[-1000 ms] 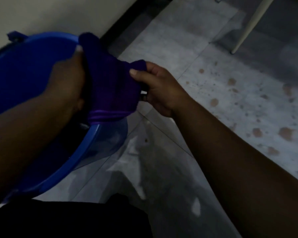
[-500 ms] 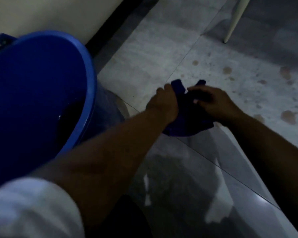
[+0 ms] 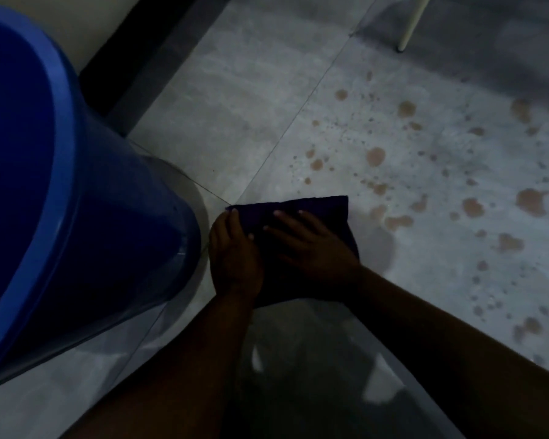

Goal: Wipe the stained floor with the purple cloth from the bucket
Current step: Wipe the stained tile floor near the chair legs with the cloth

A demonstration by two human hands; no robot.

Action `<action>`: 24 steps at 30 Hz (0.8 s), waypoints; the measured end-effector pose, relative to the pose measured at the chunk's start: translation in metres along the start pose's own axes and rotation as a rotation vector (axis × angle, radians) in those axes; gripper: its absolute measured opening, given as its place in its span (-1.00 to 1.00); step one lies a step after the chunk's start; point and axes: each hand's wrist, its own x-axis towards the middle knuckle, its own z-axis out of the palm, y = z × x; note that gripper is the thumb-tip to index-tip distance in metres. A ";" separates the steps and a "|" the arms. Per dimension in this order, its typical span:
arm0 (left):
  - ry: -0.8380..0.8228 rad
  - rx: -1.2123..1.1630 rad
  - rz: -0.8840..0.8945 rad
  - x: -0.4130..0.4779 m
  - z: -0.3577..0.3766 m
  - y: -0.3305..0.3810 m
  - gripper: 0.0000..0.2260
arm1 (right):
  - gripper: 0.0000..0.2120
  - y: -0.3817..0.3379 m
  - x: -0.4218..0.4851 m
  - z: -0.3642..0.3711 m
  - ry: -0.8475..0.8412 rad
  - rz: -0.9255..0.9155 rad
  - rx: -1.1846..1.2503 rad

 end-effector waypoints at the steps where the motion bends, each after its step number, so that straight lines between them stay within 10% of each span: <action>1: 0.010 -0.028 -0.009 0.003 0.002 0.002 -0.53 | -0.57 -0.002 0.008 0.008 -0.083 -0.036 0.044; 8: 0.033 -0.051 0.131 0.035 0.015 0.019 -0.49 | -0.44 0.046 -0.042 -0.004 -0.127 0.109 -0.067; 15: -0.014 0.093 0.183 0.034 0.033 0.027 -0.47 | -0.20 0.185 -0.047 -0.057 -0.237 0.917 -0.163; 24: 0.151 -0.186 0.078 0.044 0.040 0.050 -0.43 | -0.33 0.082 0.034 0.002 -0.262 0.143 -0.027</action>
